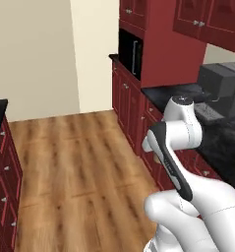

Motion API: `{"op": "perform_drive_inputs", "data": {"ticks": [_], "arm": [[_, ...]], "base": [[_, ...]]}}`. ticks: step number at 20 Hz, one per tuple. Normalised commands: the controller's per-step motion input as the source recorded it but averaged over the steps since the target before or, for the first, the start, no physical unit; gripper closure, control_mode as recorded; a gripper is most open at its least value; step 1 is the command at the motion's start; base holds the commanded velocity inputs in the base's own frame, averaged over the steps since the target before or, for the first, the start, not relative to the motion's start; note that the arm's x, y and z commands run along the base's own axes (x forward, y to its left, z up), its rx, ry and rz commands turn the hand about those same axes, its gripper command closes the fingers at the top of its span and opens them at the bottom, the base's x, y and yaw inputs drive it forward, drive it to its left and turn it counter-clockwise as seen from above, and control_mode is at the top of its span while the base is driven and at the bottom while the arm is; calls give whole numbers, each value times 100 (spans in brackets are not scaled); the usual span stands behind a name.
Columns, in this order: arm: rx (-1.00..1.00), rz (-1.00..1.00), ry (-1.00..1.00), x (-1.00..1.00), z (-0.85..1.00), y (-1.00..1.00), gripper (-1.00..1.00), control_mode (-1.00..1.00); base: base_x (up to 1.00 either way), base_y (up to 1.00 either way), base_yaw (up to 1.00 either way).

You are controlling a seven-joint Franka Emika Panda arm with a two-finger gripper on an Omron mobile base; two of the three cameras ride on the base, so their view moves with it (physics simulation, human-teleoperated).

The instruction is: Four empty soda cans are scattered around the kitchen. Gather all the cans and cluster them next to the stove for recycling.

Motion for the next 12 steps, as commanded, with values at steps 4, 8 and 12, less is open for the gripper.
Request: {"op": "perform_drive_inputs", "data": {"ticks": [4,8,12], "arm": [[0,0,0,0,0,0,100,100],[0,0,0,0,0,0,100,100],[0,0,0,0,0,0,100,100]], "base": [[28,12,35],[2,21,41],[2,19,44]]}}
